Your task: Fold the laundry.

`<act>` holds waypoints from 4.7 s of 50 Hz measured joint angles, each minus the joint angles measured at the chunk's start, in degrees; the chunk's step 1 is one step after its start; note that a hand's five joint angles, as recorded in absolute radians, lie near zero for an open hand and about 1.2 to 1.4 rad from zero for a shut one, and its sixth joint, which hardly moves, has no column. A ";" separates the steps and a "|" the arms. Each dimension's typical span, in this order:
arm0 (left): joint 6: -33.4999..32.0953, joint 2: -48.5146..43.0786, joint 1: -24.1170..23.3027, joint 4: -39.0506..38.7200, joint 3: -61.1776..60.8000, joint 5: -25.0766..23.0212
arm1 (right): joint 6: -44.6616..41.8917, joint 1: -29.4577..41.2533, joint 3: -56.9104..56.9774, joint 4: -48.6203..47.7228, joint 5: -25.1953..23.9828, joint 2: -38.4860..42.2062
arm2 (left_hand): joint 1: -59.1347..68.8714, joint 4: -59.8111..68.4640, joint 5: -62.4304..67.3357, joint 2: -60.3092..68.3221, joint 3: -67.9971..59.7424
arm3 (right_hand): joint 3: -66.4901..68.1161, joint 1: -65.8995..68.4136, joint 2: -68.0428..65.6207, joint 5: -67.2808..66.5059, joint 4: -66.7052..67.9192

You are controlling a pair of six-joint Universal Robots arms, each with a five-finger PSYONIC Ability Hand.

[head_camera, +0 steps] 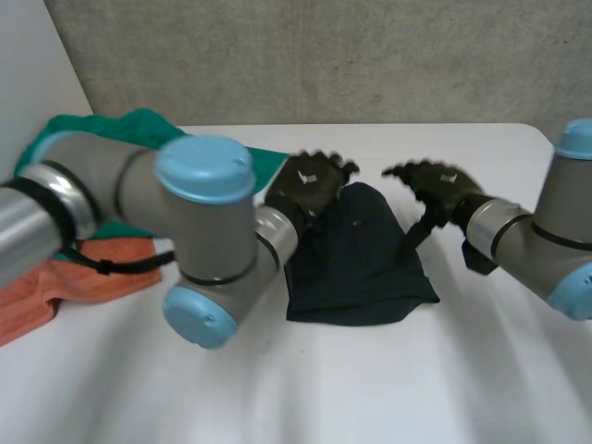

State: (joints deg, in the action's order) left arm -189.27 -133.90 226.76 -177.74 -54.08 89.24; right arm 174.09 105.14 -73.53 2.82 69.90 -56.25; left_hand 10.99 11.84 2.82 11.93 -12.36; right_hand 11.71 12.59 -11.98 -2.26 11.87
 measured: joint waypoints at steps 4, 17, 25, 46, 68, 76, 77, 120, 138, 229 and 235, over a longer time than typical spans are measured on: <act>-0.65 -6.24 -1.10 4.15 4.18 1.97 | -4.17 0.18 6.21 7.05 -0.76 7.52 | 0.00 0.00 0.00 0.00 0.00 | 0.00 -0.64 0.00 0.00 0.00; -5.22 -12.65 2.11 15.34 11.50 6.75 | -15.83 1.15 8.36 7.25 6.43 10.00 | -0.87 0.00 0.00 -1.13 2.69 | 0.00 -2.71 2.30 0.00 0.00; -0.16 0.97 4.02 10.55 3.83 3.69 | -18.19 1.99 0.08 -3.66 13.70 -0.86 | -0.87 0.00 -0.02 -1.14 2.69 | 0.00 -2.71 2.30 0.02 0.00; 8.75 31.10 10.71 11.50 -20.53 -31.87 | 2.85 -0.49 -23.74 -9.47 6.44 -9.22 | -0.87 0.00 -0.02 -1.14 2.69 | 0.00 -2.71 2.30 0.02 0.00; 14.94 34.98 11.82 2.65 -28.30 -32.84 | 6.06 2.76 -15.97 -20.54 10.92 2.28 | -0.87 0.00 -0.01 -1.15 2.69 | 52.13 44.66 -51.68 -47.58 56.11; 17.25 35.15 12.59 0.48 -28.10 -30.93 | 10.93 0.51 -13.46 -24.93 12.52 -0.03 | -0.87 0.00 -0.02 -1.14 2.69 | 52.30 47.05 -51.69 -50.17 56.53; 17.37 35.15 12.64 0.37 -28.07 -30.86 | 11.13 0.31 -13.11 -24.91 12.57 0.02 | -0.87 0.00 -0.02 -1.14 2.69 | 52.30 47.10 -51.69 -50.17 56.53; 22.27 31.51 11.24 -1.96 -24.48 -27.16 | 12.84 -22.05 39.81 -2.84 24.02 27.97 | -0.87 0.00 -0.02 -1.14 2.69 | 0.12 0.16 -0.06 -0.96 0.11; 13.84 34.16 20.83 -2.74 -22.82 -8.20 | -9.42 -11.96 -13.52 -42.22 12.74 -12.27 | -0.87 0.00 -0.02 -1.14 2.69 | 0.12 0.16 -0.05 -0.05 0.11; 7.74 20.00 12.38 4.97 -19.18 1.16 | -5.68 -0.10 -22.84 -0.94 11.02 -18.29 | -0.09 -0.11 0.00 -0.05 0.16 | 0.12 0.16 -0.05 -0.05 0.11; 7.87 29.04 14.31 6.31 -32.57 -0.20 | -0.34 7.33 -25.01 4.62 12.17 -19.57 | -0.08 -0.11 0.00 -0.15 0.16 | 0.12 0.16 -0.04 -0.05 0.11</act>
State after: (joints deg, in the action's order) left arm -181.40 -104.87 241.08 -171.42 -86.65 89.04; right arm 173.75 112.47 -98.54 7.44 82.07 -75.82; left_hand 10.90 11.73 2.82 11.78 -12.20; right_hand 11.83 12.74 -12.01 -2.31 11.98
